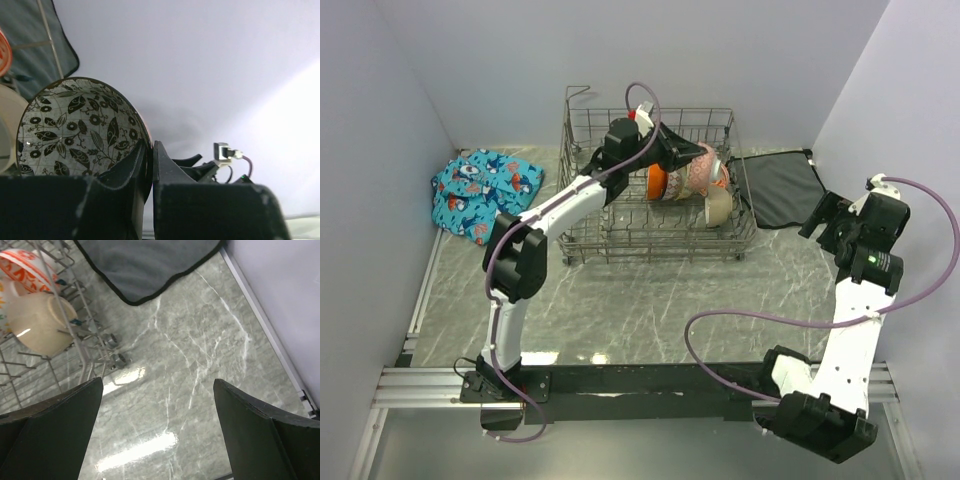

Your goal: Load the bowls into the dish rack

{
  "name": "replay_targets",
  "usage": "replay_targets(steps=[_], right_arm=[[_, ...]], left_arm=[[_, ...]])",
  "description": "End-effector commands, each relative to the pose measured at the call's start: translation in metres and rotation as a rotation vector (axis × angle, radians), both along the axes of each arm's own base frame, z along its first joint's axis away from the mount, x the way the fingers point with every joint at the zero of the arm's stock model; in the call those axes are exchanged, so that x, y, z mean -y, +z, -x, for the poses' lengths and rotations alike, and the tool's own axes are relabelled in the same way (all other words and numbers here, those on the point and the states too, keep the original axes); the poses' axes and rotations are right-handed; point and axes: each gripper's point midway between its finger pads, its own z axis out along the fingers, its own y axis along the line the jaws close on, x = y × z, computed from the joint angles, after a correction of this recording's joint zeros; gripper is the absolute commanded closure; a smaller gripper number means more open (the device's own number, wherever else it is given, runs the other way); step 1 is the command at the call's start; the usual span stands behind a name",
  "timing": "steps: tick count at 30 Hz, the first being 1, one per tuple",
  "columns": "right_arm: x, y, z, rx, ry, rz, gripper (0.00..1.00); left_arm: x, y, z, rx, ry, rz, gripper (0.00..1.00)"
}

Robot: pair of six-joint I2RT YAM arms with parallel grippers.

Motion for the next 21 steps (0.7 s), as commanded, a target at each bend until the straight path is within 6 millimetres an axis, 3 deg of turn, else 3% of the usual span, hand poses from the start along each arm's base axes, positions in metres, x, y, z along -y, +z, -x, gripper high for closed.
replay_targets(steps=[1, 9, 13, 21], right_arm=[[0.011, 0.002, -0.004, 0.007, -0.021, 0.041, 0.0], [0.014, -0.005, 0.0, -0.033, -0.028, 0.049, 0.0], [0.014, -0.008, 0.002, -0.043, -0.028, 0.053, 0.0], [0.013, -0.016, 0.007, -0.054, -0.036, 0.046, 0.0]], left_arm=[[-0.004, 0.037, 0.006, 0.02, -0.001, 0.167, 0.99], [0.001, 0.031, -0.005, 0.008, 0.012, 0.207, 0.99], [-0.001, 0.01, -0.014, -0.083, 0.049, 0.178, 0.99], [-0.007, -0.014, -0.019, -0.126, 0.091, 0.148, 0.99]])
